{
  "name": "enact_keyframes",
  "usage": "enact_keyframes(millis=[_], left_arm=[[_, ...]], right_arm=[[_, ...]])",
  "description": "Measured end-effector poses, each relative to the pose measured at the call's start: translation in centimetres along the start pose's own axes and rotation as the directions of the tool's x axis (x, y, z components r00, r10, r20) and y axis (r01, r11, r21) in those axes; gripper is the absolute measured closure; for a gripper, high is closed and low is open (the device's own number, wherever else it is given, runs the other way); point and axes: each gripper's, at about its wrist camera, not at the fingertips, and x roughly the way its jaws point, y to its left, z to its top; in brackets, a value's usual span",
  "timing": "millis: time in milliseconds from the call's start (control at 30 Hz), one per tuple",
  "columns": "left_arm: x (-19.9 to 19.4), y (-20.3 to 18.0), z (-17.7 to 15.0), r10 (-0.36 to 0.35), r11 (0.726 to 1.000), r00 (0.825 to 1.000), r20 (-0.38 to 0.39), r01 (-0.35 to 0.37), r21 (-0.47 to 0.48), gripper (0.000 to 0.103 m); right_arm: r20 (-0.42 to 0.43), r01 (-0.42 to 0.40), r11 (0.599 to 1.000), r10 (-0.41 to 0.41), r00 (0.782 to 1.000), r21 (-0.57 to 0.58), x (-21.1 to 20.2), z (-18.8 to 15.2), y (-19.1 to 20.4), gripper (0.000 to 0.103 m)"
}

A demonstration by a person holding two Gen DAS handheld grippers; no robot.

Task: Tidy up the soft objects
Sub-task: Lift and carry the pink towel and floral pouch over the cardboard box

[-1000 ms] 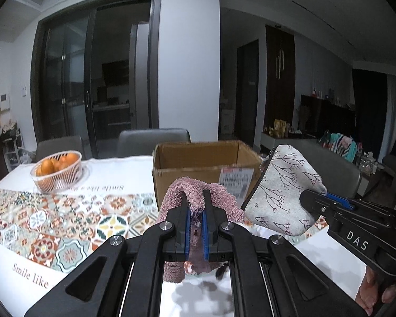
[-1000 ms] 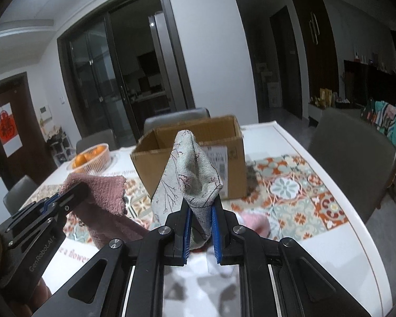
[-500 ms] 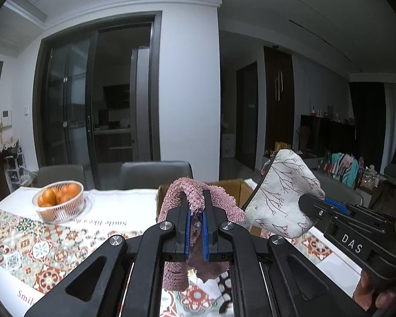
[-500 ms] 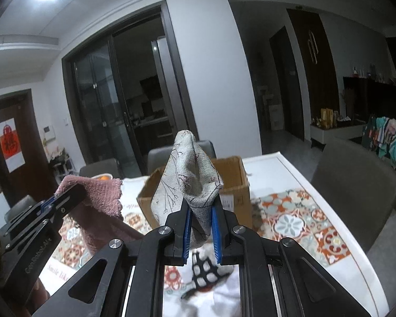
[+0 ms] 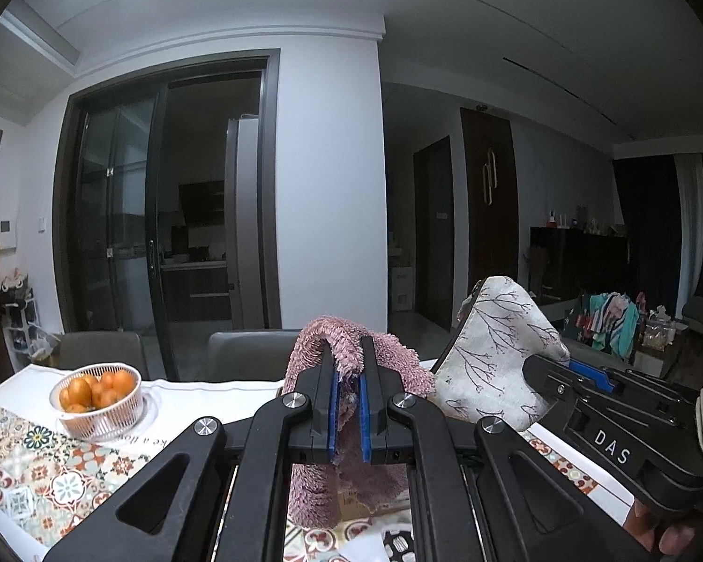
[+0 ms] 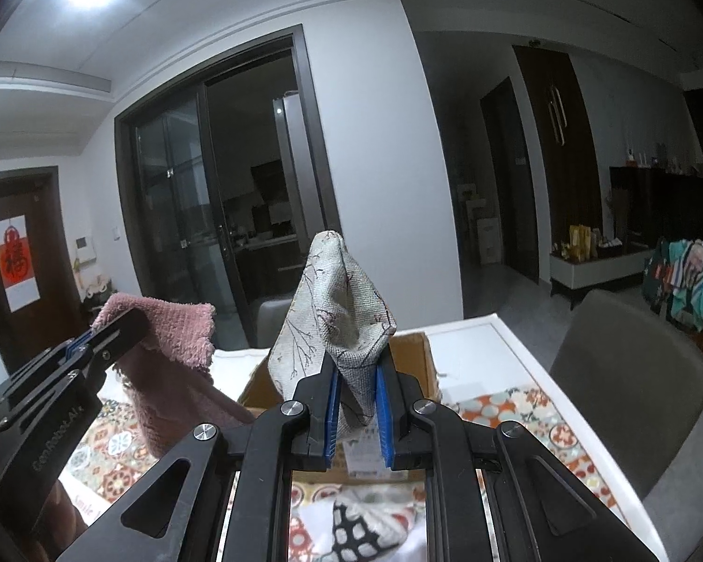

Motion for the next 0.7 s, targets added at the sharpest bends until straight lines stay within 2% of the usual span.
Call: enact_keyframes(millis=[367, 700], left_arm=[[3.5, 0.1, 0.4, 0.006, 1.000, 1.000, 0.012, -0.006, 0.009, 0.094], [7.9, 0.2, 0.0, 0.009, 0.999, 1.000, -0.019, -0.009, 0.040, 0.094]], right_arm=[[0.015, 0.004, 1.000, -0.004, 1.000, -0.011, 2.9, 1.3, -0.2, 0.088], [-0.008, 0.004, 0.999, -0.004, 1.000, -0.033, 5.9, 1.0, -0.4, 0.088]])
